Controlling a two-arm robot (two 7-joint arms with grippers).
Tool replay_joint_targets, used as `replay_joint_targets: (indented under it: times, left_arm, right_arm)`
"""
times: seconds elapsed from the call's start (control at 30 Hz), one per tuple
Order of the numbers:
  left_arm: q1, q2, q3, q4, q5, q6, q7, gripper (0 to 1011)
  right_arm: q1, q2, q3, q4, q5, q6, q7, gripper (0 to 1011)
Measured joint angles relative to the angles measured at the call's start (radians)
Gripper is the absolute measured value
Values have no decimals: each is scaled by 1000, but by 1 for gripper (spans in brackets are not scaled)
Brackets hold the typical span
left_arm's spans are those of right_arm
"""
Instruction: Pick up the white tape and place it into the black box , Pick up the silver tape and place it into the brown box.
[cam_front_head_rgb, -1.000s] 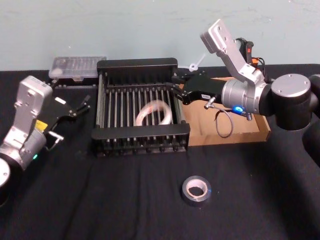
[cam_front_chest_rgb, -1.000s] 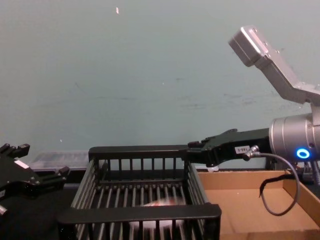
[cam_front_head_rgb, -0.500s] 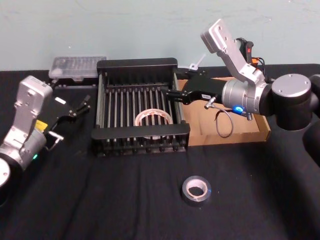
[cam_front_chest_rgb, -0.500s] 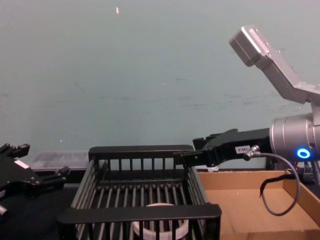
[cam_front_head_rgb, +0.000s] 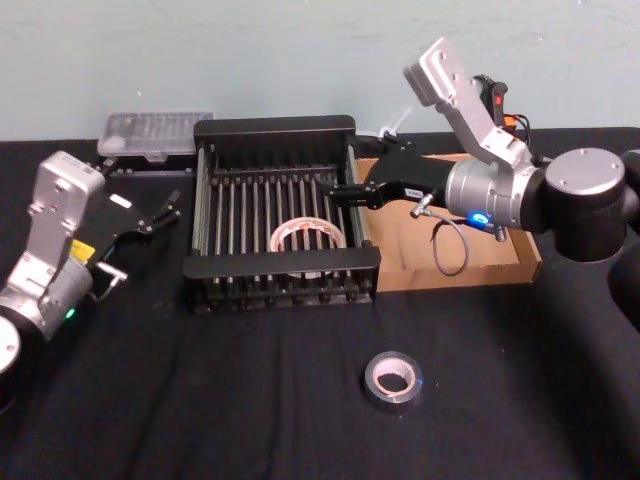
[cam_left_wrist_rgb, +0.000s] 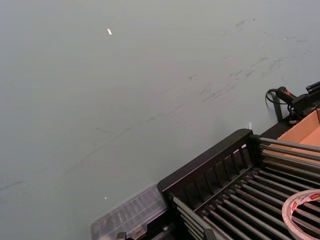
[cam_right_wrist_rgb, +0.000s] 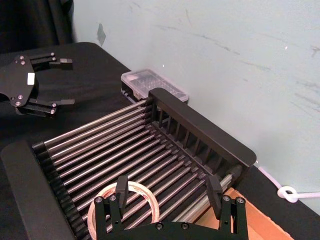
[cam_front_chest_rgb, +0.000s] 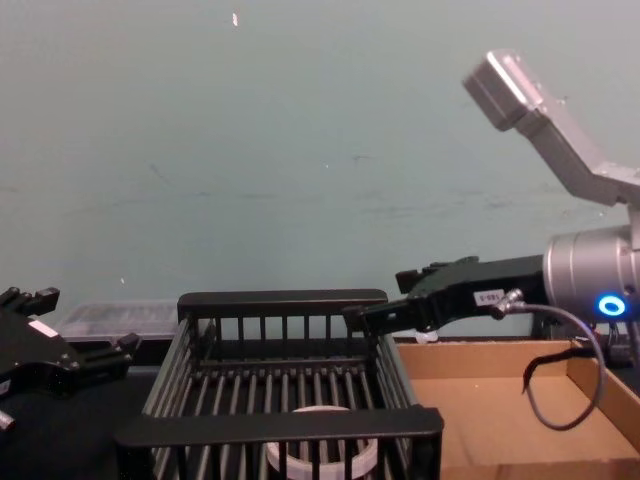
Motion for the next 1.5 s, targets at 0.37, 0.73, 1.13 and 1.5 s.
replay_joint_targets:
  times: [0.37,0.73,1.13,1.5]
  left_arm:
    - [0,0,0,0,0,0,0,1001]
    - [0,0,0,0,0,0,0,1001]
    - [0,0,0,0,0,0,0,1001]
    - [0,0,0,0,0,0,0,1001]
  right_arm:
    - [-67,61,55,-125,39,54,-23,1002]
    - [-163,179,99,-301,74,122,-36,1003]
    - [-278,308,110,-449,117,212,-27,1002]
    - [-356,365,99,-502,168,245,-16,1002]
